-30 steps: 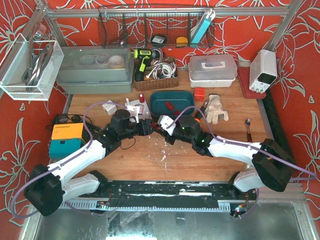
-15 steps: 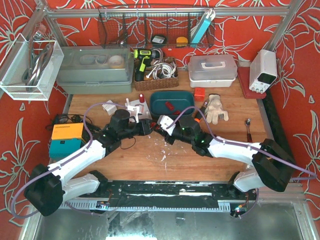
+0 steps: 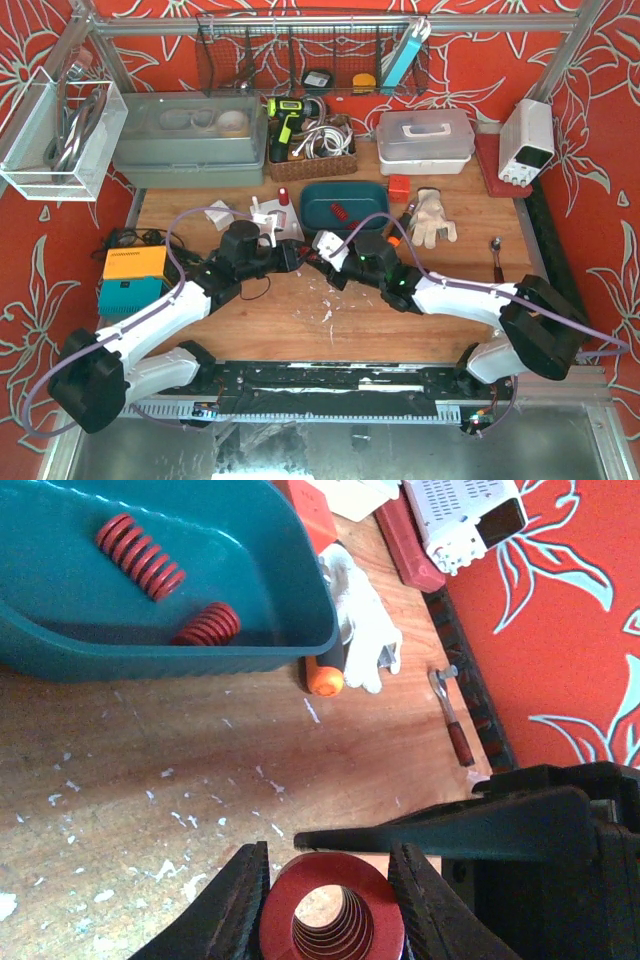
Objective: Install the large spring
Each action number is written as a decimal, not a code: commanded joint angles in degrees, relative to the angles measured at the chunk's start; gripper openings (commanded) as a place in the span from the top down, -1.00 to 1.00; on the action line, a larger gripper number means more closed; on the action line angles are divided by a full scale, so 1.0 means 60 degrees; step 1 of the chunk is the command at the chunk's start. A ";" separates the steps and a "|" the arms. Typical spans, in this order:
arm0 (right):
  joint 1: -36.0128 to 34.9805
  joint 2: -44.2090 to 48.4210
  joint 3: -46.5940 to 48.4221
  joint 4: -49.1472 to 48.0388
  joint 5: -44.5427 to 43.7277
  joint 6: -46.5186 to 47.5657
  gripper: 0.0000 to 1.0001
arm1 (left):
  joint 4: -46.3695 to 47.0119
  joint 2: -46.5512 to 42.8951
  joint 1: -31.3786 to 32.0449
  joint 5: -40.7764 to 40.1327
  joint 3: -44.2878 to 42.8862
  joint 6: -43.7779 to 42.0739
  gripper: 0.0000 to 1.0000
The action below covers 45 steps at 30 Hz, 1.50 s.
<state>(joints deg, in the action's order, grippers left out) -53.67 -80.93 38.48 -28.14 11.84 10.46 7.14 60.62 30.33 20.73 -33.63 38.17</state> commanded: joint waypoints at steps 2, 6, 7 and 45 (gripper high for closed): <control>-0.0036 -0.0285 0.0773 0.1001 -0.0471 -0.0547 -0.12 | -0.0291 -0.0361 -0.0006 -0.0450 -0.0353 -0.0414 0.91; -0.0038 0.0025 0.0864 0.1647 -0.0753 -0.1013 -0.69 | -0.0856 -0.0300 -0.0088 -0.1552 -0.0907 -0.1014 0.96; -0.0035 0.0168 0.0852 0.1840 -0.0930 -0.1101 -0.78 | -0.0959 -0.0266 -0.0121 -0.1881 -0.1038 -0.1167 0.97; -0.0026 0.2062 -0.0328 0.2174 -0.3623 -0.1945 -0.98 | 0.0770 0.5701 -0.3138 -0.6010 -0.4138 -0.3790 1.00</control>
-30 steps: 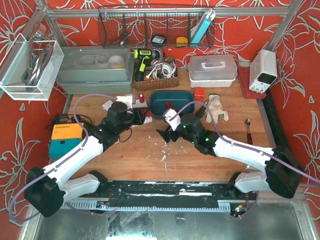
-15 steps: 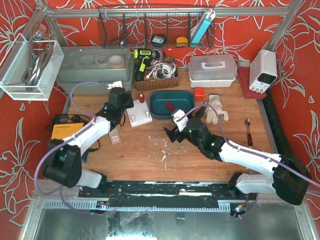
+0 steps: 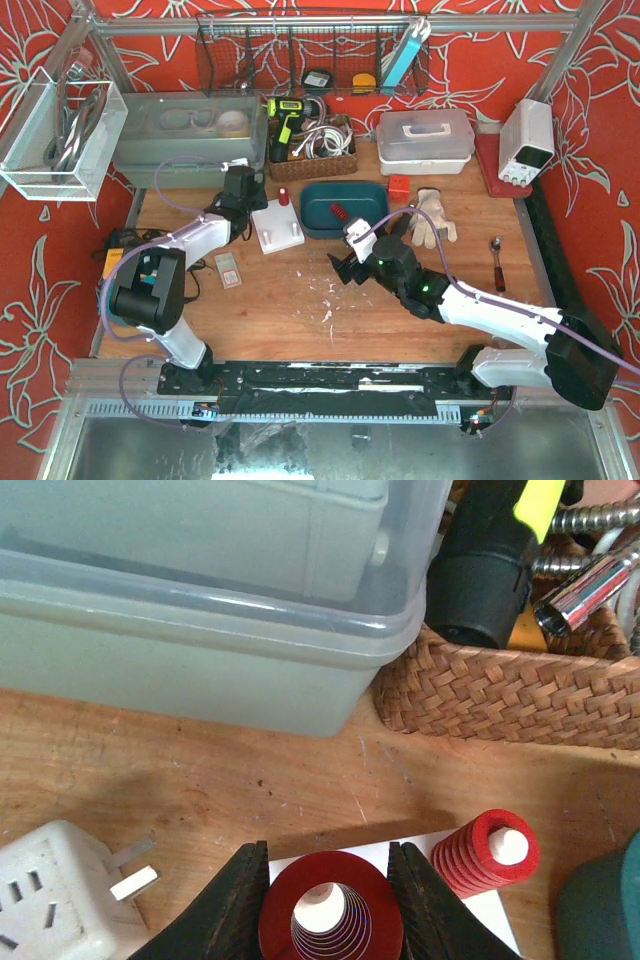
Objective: Install the large spring
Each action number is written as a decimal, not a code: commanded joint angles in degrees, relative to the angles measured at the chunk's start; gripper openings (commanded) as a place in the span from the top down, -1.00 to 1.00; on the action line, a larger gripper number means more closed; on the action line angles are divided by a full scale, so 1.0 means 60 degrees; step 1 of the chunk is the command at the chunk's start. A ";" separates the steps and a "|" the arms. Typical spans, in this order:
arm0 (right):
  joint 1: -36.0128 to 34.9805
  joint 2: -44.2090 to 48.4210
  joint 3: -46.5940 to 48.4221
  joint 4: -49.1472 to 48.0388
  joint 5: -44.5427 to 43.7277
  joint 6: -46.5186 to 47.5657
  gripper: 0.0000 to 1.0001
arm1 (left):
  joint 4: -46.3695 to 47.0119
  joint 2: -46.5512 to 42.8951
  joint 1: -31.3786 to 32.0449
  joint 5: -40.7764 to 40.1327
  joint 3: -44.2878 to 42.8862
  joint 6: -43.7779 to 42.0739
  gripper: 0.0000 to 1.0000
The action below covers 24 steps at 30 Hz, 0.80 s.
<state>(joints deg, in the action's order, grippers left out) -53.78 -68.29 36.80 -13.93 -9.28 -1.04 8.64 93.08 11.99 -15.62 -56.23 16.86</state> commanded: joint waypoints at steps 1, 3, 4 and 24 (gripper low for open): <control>-0.0004 -0.0051 -0.0042 -0.0197 -0.0099 -0.0010 -0.98 | 0.0522 0.0393 -0.0103 0.0072 -0.0411 -0.0264 1.00; -0.0002 -0.0080 -0.0033 -0.0211 -0.0073 0.0013 -0.98 | 0.0542 0.0585 -0.0157 0.0149 -0.0491 -0.0298 1.00; -0.0009 -0.0107 -0.0018 -0.0212 -0.0066 0.0023 -0.98 | 0.0561 0.0684 -0.0191 0.0207 -0.0524 -0.0303 1.00; -0.0002 -0.0624 0.0195 -0.0138 -0.0114 0.0048 -0.98 | -0.0364 0.1625 -0.0286 0.0537 -0.1148 -0.0042 0.05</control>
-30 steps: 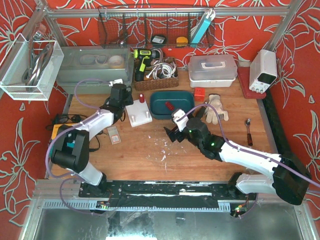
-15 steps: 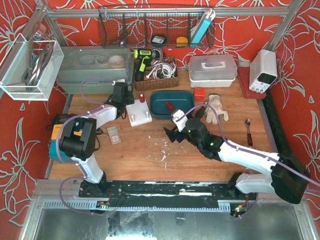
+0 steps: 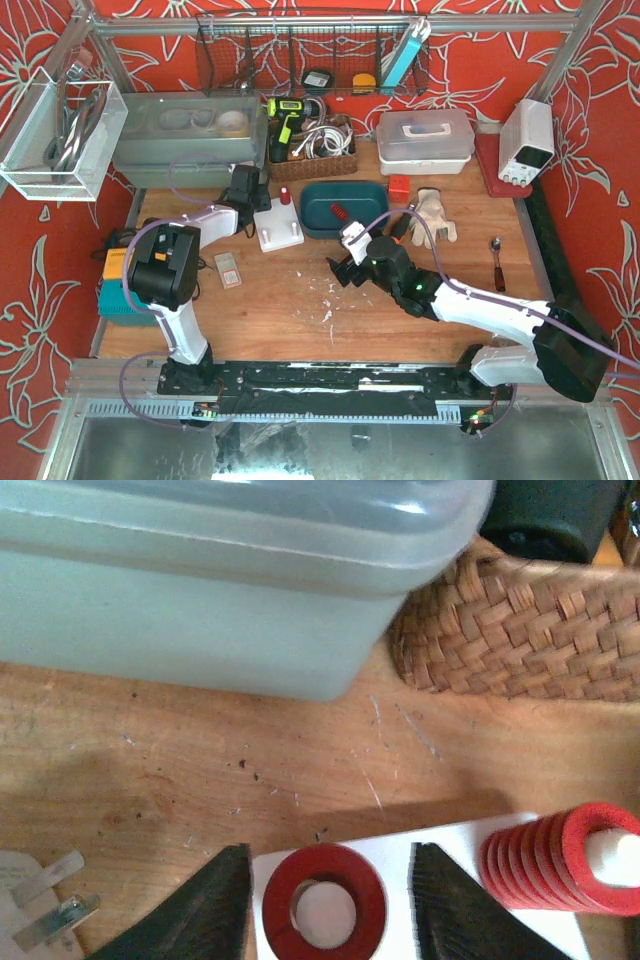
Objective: Install the large spring
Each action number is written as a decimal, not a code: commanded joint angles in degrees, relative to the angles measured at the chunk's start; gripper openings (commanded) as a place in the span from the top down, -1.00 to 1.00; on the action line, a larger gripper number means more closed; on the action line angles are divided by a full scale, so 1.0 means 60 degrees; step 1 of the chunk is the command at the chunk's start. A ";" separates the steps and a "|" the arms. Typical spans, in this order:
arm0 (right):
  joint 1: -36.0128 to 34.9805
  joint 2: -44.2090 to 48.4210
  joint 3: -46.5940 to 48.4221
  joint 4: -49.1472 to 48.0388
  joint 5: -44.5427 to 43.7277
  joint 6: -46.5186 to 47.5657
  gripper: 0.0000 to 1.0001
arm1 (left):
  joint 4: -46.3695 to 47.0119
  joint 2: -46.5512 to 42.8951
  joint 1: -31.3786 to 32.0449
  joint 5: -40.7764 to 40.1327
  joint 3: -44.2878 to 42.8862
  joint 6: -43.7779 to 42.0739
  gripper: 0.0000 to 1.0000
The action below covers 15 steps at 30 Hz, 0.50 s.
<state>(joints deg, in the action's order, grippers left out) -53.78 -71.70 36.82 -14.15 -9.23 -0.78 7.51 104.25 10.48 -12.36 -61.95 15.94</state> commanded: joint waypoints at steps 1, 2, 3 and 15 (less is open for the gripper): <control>-0.0002 -0.0075 0.0216 -0.0102 -0.0141 -0.0026 -0.98 | -0.0276 -0.0329 -0.0034 -0.0018 -0.0203 0.0153 -0.07; -0.0009 -0.0100 0.0252 -0.0075 -0.0191 -0.0064 -0.98 | -0.0393 -0.0445 -0.0033 -0.0033 -0.0217 0.0199 -0.17; -0.0003 -0.0145 0.0294 -0.0004 -0.0226 -0.0085 -0.98 | -0.0503 -0.0595 -0.0043 -0.0047 -0.0217 0.0252 -0.25; 0.0455 -0.0670 0.2183 0.2691 -0.0957 -0.0365 -0.98 | -0.0318 -0.4205 0.0050 0.2049 0.2078 0.1334 -1.00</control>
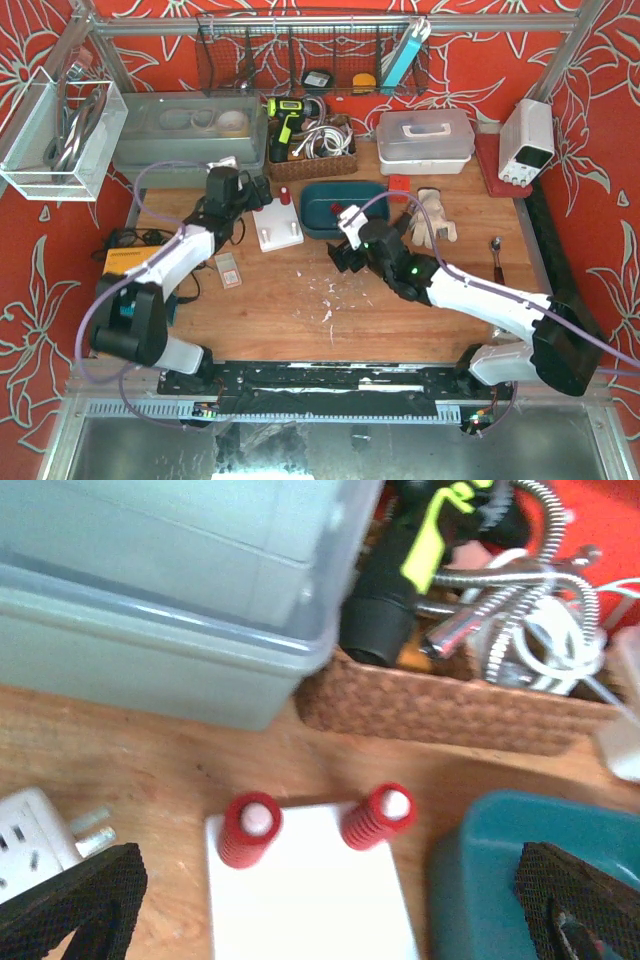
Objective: Install the large spring
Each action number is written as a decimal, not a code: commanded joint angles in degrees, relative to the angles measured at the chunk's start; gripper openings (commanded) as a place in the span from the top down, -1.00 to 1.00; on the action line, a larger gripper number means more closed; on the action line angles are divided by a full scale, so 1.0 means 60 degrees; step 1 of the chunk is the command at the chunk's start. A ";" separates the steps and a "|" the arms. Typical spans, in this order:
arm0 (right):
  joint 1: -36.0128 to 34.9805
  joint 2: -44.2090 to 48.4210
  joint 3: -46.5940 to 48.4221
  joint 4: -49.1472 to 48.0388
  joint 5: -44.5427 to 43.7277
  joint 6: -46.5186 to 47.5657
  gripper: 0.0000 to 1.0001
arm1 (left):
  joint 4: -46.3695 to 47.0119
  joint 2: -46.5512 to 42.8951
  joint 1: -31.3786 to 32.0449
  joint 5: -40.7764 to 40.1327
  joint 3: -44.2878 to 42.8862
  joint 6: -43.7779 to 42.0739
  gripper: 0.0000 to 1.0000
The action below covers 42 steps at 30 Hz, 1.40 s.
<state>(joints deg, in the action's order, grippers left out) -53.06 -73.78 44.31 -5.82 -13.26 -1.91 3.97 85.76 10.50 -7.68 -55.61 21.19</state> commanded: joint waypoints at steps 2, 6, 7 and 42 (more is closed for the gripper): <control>0.0797 -0.0609 0.1438 0.1817 0.0261 -0.0260 -0.92 | 0.0679 -0.1974 0.0135 0.1806 0.1798 0.0708 -1.00; 0.1980 -0.1272 0.2184 0.2319 0.1745 -0.0467 -0.59 | 0.1813 -0.3347 0.0513 0.2749 0.3404 0.1193 -1.00; 0.2203 -0.1494 0.2338 0.2370 0.1955 -0.0433 -0.48 | 0.2027 -0.3637 0.0647 0.2854 0.3726 0.1213 -1.00; 0.3386 -0.7958 0.7996 0.4866 0.3922 0.1170 0.24 | 0.3397 -0.5769 0.2194 0.2101 0.6010 0.0065 -1.00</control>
<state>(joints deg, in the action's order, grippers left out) -32.69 -119.35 89.47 21.15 9.15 4.25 23.20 52.62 23.35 5.91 -19.79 22.33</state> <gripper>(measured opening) 0.380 0.999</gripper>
